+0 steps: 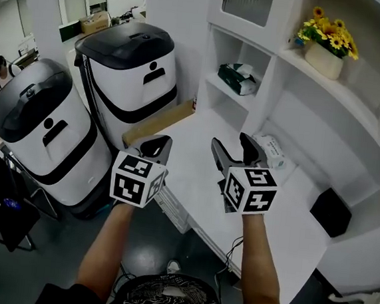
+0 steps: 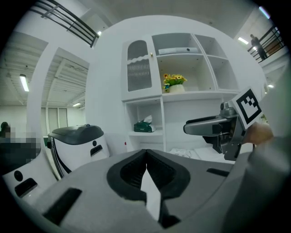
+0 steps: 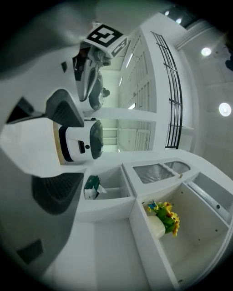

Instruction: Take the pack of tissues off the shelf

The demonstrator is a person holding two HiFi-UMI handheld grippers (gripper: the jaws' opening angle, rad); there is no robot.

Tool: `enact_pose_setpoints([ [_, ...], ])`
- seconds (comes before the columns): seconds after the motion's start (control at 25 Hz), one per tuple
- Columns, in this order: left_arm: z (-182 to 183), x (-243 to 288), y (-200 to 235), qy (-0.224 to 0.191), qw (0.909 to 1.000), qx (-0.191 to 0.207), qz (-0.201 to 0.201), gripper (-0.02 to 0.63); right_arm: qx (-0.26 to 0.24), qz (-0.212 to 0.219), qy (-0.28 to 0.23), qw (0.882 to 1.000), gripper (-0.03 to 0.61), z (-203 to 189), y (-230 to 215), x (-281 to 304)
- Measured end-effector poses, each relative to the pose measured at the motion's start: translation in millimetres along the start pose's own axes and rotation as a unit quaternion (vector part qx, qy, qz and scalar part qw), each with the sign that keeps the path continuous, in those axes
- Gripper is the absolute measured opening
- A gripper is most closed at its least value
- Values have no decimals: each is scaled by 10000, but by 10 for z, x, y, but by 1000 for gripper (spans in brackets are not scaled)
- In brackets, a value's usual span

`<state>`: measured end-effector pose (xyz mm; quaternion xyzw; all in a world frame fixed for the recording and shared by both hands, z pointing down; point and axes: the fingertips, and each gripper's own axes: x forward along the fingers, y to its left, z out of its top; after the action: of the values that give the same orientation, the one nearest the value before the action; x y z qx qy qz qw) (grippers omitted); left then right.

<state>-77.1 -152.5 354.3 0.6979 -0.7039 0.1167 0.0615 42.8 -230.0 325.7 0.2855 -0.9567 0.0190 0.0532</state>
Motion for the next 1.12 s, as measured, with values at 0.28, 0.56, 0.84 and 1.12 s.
enact_pose_setpoints([
  [0.28,24,364,118,68,10000,51,-11,7,29,20,-4,10000,298,-10,-207,303],
  [0.56,61,736,262,-17,9998,100,-147,8,8,-100,-30,9999,298,-19,-388,602],
  [0.84,136,1166,561,-74,9993,115,-362,7,19,-322,-13,9995,298,18,-567,999],
  [1.12,373,1689,793,-118,9952,171,-952,8,-2,-805,214,9965,298,100,-788,1380],
])
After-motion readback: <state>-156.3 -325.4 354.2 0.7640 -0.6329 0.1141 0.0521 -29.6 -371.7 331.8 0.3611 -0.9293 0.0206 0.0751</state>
